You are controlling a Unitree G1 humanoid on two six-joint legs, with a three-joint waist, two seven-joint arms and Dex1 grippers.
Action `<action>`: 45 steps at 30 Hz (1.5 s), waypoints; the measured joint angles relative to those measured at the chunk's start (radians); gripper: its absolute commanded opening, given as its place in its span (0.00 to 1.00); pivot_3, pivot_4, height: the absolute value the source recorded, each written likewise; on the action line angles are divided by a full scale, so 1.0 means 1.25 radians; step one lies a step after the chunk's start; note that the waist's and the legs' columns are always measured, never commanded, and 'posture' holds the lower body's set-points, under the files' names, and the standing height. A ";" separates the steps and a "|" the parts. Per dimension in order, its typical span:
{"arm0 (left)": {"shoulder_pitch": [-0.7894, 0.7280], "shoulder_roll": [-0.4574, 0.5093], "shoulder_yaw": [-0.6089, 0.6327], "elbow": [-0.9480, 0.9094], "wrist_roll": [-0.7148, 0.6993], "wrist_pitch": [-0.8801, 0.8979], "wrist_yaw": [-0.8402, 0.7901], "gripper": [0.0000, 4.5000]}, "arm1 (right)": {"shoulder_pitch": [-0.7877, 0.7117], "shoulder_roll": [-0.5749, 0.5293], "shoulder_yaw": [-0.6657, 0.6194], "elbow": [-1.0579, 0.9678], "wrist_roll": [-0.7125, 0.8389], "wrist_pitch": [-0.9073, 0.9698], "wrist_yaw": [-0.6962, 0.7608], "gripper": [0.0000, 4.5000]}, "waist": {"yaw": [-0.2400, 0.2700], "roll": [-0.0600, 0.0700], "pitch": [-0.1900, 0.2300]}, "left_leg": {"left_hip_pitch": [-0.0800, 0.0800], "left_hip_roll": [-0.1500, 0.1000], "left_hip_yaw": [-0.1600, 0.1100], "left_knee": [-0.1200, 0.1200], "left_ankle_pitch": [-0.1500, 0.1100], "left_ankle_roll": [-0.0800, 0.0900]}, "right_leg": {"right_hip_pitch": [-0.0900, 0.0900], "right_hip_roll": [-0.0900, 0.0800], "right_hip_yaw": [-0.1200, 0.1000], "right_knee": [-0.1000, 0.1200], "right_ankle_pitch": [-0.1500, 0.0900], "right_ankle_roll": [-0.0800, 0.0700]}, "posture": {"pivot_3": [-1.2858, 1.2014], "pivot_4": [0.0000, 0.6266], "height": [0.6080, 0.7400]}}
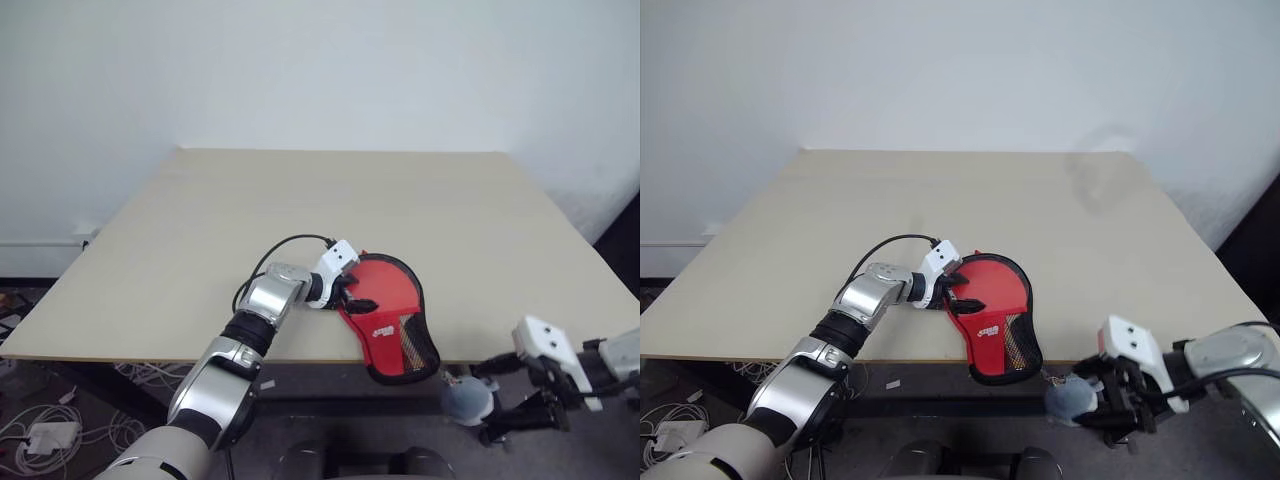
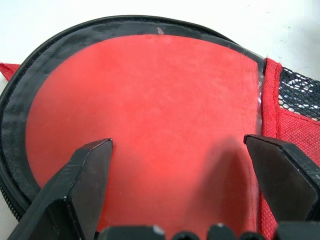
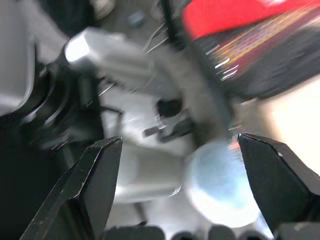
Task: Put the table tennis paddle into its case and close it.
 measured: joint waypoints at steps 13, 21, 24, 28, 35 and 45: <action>0.038 0.102 0.067 -0.117 -0.096 0.098 -0.126 1.00 | -0.441 0.352 0.095 0.360 -0.050 0.185 -0.365 0.91 | -0.005 -0.001 0.015 | -0.004 0.000 0.001 0.009 0.001 -0.003 | -0.008 0.000 -0.001 0.002 0.018 0.003 | 0.52 0.00 1.00; 0.081 0.212 0.069 -0.171 -0.091 0.111 -0.145 1.00 | -0.550 0.546 0.134 0.599 -0.134 0.182 -0.503 0.91 | -0.010 0.000 0.016 | -0.016 0.000 0.006 0.012 0.003 -0.009 | -0.016 0.004 0.001 0.003 0.019 0.004 | 0.52 0.00 1.00; 0.093 0.214 0.069 -0.203 -0.094 0.132 -0.137 1.00 | -0.579 0.597 0.148 0.668 -0.159 0.153 -0.522 0.91 | -0.009 0.001 0.017 | -0.016 0.000 0.006 0.012 0.003 -0.010 | -0.016 0.003 0.001 0.003 0.017 0.007 | 0.52 0.00 1.00; 0.127 0.221 0.069 -0.267 -0.100 0.164 -0.133 1.00 | -0.610 0.621 0.155 0.749 -0.188 0.111 -0.527 0.91 | -0.010 0.002 0.018 | -0.014 0.001 0.007 0.012 0.004 -0.011 | -0.017 0.003 0.002 0.004 0.021 0.004 | 0.52 0.00 1.00; 0.145 0.242 0.070 -0.317 -0.115 0.196 -0.126 1.00 | -0.626 0.641 0.137 0.799 -0.201 0.084 -0.523 0.51 | -0.010 0.002 0.018 | -0.014 0.002 0.007 0.012 0.006 -0.014 | -0.020 0.004 0.002 0.007 0.023 0.000 | 0.52 0.00 1.00; 0.145 0.243 0.071 -0.322 -0.128 0.203 -0.112 1.00 | -0.631 0.648 0.088 0.790 -0.171 0.140 -0.508 0.01 | -0.009 0.002 0.018 | -0.014 0.002 0.008 0.012 0.006 -0.015 | -0.024 0.004 0.005 0.013 0.023 0.000 | 0.52 0.00 1.00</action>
